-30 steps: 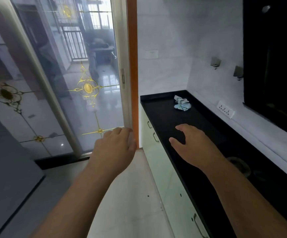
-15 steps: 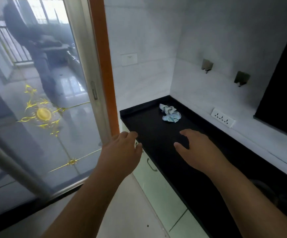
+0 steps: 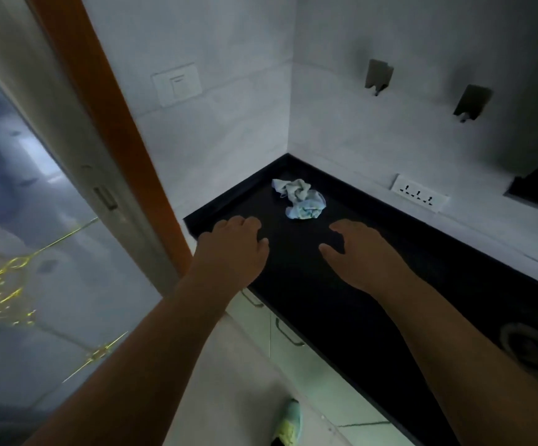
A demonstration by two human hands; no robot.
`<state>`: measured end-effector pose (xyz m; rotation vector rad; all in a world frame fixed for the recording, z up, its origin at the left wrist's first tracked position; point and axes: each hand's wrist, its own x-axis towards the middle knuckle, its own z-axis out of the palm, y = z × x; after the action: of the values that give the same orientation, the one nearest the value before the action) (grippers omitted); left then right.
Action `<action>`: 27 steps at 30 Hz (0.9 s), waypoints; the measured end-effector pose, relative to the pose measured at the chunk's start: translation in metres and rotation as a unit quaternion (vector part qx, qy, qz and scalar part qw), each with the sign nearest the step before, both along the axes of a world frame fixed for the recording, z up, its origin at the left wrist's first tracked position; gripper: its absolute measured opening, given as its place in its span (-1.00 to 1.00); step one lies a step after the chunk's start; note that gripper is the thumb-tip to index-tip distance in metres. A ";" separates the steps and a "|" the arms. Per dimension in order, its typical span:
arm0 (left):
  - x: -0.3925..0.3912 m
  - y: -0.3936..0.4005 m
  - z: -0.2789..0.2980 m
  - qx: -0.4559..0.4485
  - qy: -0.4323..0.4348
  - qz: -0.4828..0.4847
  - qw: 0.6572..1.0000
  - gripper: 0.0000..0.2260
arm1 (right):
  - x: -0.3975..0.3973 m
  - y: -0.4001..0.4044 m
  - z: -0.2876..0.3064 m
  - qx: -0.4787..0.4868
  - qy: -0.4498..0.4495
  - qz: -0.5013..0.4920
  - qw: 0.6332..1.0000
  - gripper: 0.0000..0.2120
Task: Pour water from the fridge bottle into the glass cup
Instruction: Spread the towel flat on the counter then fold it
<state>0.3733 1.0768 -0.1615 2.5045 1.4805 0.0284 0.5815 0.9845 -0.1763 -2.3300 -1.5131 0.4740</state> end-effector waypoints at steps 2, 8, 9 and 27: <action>0.015 0.029 -0.010 0.000 0.014 -0.008 1.000 -0.61 | 0.013 0.029 -0.010 -0.011 0.005 -0.008 1.000 -0.41; 0.060 0.111 -0.044 -0.019 0.031 -0.049 0.998 -0.61 | 0.046 0.109 -0.037 -0.045 -0.006 -0.016 0.999 -0.43; 0.068 0.124 -0.049 -0.026 0.029 -0.052 0.998 -0.62 | 0.051 0.122 -0.041 -0.050 -0.007 -0.020 0.999 -0.43; 0.223 0.287 -0.198 -0.170 0.163 -0.193 0.953 -0.53 | 0.091 0.201 -0.099 -0.122 0.022 -0.192 0.974 -0.45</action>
<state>0.5961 1.3641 -0.3591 2.5327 0.9539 -0.6750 0.6720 1.1858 -0.2757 -2.6954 -0.9910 0.6293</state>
